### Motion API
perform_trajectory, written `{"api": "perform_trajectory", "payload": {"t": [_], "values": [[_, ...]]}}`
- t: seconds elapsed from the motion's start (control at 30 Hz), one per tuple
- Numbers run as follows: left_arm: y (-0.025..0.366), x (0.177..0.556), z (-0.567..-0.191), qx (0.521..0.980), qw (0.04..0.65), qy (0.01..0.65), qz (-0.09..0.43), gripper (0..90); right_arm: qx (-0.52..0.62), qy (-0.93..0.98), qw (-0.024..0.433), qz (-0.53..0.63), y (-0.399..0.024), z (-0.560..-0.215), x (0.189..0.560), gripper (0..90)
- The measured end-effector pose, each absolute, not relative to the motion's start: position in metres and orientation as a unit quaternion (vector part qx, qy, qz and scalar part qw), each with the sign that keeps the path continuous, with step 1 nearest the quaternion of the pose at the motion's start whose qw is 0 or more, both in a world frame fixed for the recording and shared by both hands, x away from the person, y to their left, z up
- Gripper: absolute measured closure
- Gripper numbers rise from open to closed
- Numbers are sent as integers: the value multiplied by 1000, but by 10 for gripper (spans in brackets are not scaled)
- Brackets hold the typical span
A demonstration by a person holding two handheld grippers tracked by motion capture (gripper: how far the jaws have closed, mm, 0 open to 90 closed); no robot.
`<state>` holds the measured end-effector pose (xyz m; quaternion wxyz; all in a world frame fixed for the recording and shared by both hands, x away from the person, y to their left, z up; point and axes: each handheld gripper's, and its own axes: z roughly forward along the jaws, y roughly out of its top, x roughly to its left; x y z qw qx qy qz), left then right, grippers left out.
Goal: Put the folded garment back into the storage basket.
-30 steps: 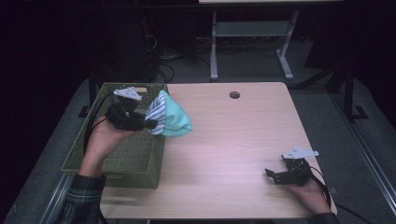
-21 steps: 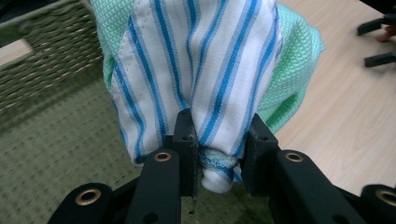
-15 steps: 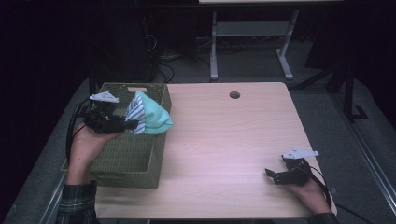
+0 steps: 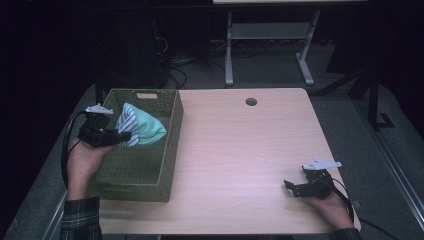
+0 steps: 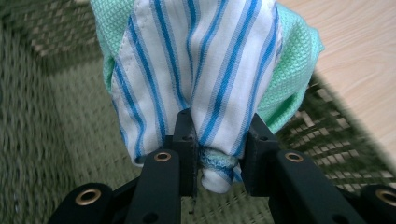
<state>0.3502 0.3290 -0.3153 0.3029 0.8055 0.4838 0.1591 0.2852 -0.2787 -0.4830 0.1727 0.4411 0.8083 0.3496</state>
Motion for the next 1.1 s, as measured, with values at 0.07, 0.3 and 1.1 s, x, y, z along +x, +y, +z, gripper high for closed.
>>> {"api": "perform_trajectory", "payload": {"t": [0.07, 0.3, 1.1], "values": [[334, 352, -321, 802, 298, 493, 158, 703, 441, 808, 173, 350, -279, -483, 285, 86], [346, 356, -342, 791, 283, 520, 156, 702, 441, 808, 172, 350, -279, -483, 285, 85], [343, 374, -389, 796, 237, 543, 124, 701, 442, 808, 173, 350, -279, -483, 285, 86]]}}
